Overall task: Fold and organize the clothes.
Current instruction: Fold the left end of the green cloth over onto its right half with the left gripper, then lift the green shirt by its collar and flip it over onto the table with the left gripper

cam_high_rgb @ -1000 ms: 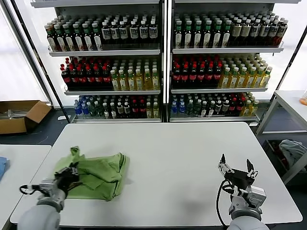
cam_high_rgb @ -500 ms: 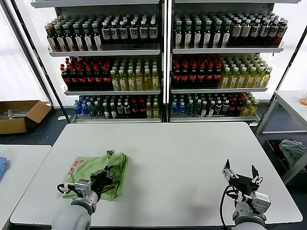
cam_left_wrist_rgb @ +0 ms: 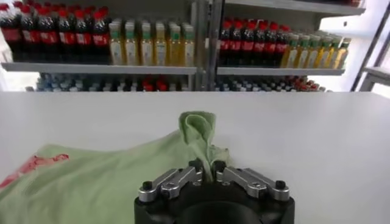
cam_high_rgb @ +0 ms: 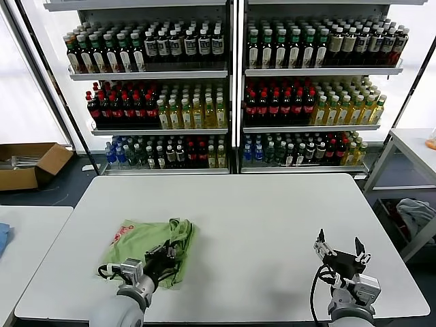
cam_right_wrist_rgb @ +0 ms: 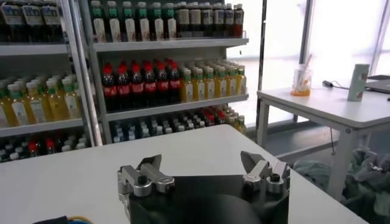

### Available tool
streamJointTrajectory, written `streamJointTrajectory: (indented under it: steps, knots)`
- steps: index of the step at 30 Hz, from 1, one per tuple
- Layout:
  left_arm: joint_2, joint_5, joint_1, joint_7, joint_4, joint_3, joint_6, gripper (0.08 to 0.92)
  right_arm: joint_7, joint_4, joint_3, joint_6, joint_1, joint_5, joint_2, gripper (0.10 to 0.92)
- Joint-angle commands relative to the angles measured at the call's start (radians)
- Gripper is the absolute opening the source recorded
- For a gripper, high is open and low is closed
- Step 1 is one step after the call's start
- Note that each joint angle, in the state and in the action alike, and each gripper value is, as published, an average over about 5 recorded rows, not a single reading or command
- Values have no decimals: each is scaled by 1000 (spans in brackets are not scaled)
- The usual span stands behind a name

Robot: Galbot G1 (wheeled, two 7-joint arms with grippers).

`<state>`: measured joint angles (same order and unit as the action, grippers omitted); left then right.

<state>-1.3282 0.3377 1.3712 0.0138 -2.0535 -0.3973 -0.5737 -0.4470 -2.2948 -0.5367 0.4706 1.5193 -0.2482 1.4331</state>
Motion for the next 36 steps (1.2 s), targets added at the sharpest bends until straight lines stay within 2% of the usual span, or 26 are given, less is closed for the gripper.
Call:
streamJointTrajectory:
  steps: [1,6,8,11,15,21,36]
  knots:
    - [-25,430,109,31,-120,95,-6,246,-2,6,4,2,-8,0,-1,823]
    - [-27,603,76,81,-206,58,-6,393,-5,13,2,1,-12,-1,-7,823]
    - [-20,589,44,91,-209,10,-5,445,-5,15,4,0,-10,-2,-9,823]
    - [8,438,-9,88,-170,-72,9,532,-4,16,10,-2,-8,-1,-10,823]
    - [72,99,-43,55,-73,-159,82,653,-3,17,19,0,-14,0,-10,823]
    - [124,-50,-35,55,26,-226,139,800,3,23,37,4,-31,6,-10,823]
    - [115,-70,-28,25,118,-229,152,823,6,27,43,4,-35,5,-15,823]
